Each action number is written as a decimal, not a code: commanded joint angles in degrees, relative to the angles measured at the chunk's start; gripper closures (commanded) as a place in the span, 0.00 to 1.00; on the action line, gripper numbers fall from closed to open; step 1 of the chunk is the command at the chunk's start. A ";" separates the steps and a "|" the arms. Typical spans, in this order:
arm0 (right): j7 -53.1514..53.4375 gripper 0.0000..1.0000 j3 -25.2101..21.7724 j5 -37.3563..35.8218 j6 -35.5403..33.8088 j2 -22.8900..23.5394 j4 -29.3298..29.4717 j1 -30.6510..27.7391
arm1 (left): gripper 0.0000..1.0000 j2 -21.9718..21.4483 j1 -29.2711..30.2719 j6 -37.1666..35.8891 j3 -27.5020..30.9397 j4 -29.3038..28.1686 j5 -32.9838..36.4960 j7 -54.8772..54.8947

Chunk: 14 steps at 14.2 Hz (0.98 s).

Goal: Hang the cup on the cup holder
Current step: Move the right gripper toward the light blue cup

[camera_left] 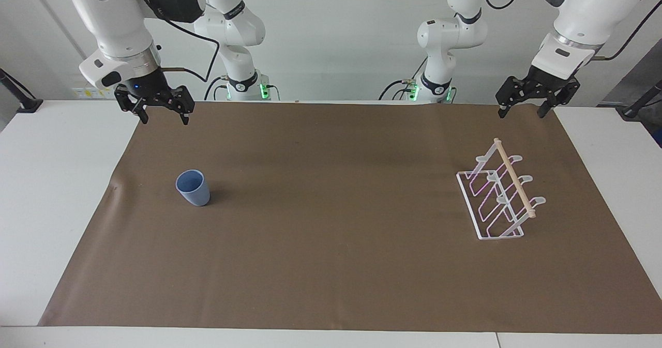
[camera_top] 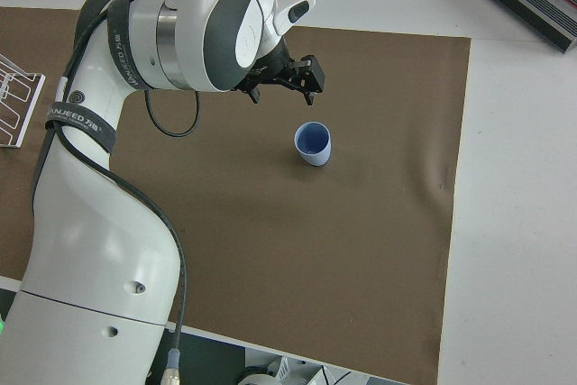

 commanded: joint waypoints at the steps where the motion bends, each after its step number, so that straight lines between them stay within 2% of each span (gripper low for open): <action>1: 1.81 0.00 -0.32 1.51 1.10 -1.28 -1.44 0.15 | 0.00 -1.47 -0.20 0.64 0.37 -1.76 0.74 -0.25; 6: 1.02 0.00 -0.50 1.51 1.19 -1.28 -1.35 0.15 | 0.00 -1.47 -0.03 0.72 0.37 -1.67 0.74 -0.25; 10: -0.04 0.00 -1.03 6.77 2.68 -1.28 -1.79 0.24 | 0.00 -1.47 -0.11 0.64 0.46 -1.76 0.74 -0.16; 14: -0.21 0.00 -1.20 7.40 4.60 -1.54 -3.36 0.24 | 0.00 -1.47 -0.02 0.72 0.46 -1.67 0.74 -0.16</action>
